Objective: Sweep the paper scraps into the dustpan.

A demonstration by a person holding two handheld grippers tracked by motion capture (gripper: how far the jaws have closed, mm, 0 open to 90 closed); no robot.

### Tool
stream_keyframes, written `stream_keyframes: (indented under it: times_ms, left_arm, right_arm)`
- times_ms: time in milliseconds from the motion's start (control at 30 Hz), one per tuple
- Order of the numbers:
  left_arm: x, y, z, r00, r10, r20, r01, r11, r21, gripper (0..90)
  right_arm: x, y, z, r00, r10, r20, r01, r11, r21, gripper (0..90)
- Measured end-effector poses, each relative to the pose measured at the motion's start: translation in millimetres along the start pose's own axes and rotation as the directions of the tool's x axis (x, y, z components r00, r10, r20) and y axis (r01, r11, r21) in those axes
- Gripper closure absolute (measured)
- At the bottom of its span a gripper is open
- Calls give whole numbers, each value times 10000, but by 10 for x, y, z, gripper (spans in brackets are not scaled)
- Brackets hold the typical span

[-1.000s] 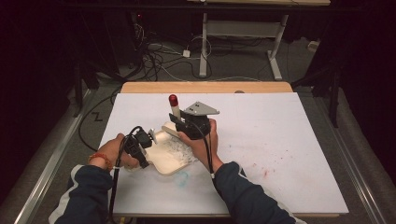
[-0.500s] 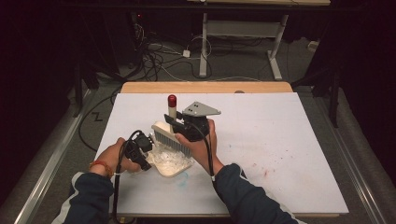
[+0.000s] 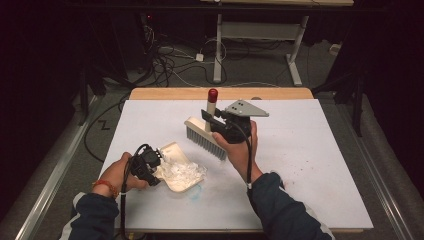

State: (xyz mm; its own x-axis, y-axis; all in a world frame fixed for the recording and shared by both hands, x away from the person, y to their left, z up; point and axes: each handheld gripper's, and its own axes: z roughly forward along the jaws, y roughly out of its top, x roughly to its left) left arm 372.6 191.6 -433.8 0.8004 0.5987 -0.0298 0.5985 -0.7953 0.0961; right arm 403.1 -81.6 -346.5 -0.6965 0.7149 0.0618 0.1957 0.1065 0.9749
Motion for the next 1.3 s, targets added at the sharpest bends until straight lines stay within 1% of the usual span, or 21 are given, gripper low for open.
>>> stream_keyframes:
  times_ms: [67,167,267,300,333,400,433,500,533,567,600,667,800,967,1000,1033,1067,1100,1133,1267,1300]
  left_arm:
    - [-23,-1,-1,9999,156,-37,-155,9998,161,630]
    - [-35,-23,-7,9994,338,5,-338,9989,317,630]
    - [-49,-47,-6,9995,323,38,-324,9990,303,630]
    - [-54,-54,-2,9994,332,53,-334,9989,329,630]
    - [-61,-59,6,9995,303,80,-305,9990,331,630]
    - [-80,-63,15,9996,280,47,-281,9989,382,630]
    - [-93,-65,15,9996,271,30,-272,9988,399,629]
    - [-116,-68,17,9999,171,-17,-170,9993,337,630]
    - [-130,-69,22,10000,61,-30,-61,9996,274,630]
    - [-142,-69,26,10000,57,-14,-57,9996,292,629]
    - [-147,-69,25,9998,202,12,-202,9991,381,629]
    - [-172,-72,36,9999,138,53,-140,9996,259,629]
    - [-172,-80,33,10000,28,72,-28,10000,73,629]
    - [-177,-76,57,10000,12,62,-12,10000,22,629]
    - [-172,-76,56,10000,3,89,-3,10000,-8,629]
    - [-170,-76,57,10000,4,97,-4,10000,-4,629]
    - [-172,-76,57,10000,20,70,-20,10000,-12,629]
    - [-173,-77,52,10000,42,49,-42,10000,-18,629]
    - [-171,-78,51,9999,26,102,-26,10000,-17,629]
    - [-178,-75,56,10000,75,63,-75,10000,18,629]
    - [-178,-75,54,9999,118,29,-118,9999,32,629]
  right_arm:
    - [-75,-61,-22,9998,102,166,-104,9998,140,706]
    - [-144,-178,-14,9985,-62,539,35,9987,510,706]
    - [-159,-300,14,9939,-465,998,375,9952,899,706]
    - [-145,-338,24,9929,-531,1064,421,9939,1023,706]
    - [-120,-366,26,9936,-582,970,485,9939,990,706]
    - [-19,-367,23,9914,-930,918,827,9904,1107,706]
    - [37,-372,29,9917,-1037,757,943,9884,1186,705]
    - [162,-387,52,9943,-978,433,909,9859,1407,700]
    - [229,-393,68,9933,-1107,339,1046,9835,1476,695]
    - [293,-397,84,9932,-1153,184,1111,9817,1549,695]
    - [353,-399,102,9934,-1151,18,1134,9808,1584,696]
    - [465,-393,139,9919,-1256,-173,1267,9793,1580,697]
    - [613,-370,247,9961,-749,-471,810,9862,1445,701]
    - [688,-312,320,9967,-212,-781,296,9936,1090,706]
    - [685,-294,323,9956,-110,-928,208,9943,1048,706]
    - [683,-277,319,9954,-20,-953,118,9946,1028,706]
    - [678,-231,287,9973,-337,-652,394,9953,884,706]
    - [678,-231,287,9973,-337,-652,394,9953,884,706]
    - [661,-207,265,9971,-530,-538,571,9954,775,706]
    - [517,-103,131,9987,-282,-430,304,9983,503,706]
    - [478,-80,86,9984,-350,-440,371,9982,469,706]
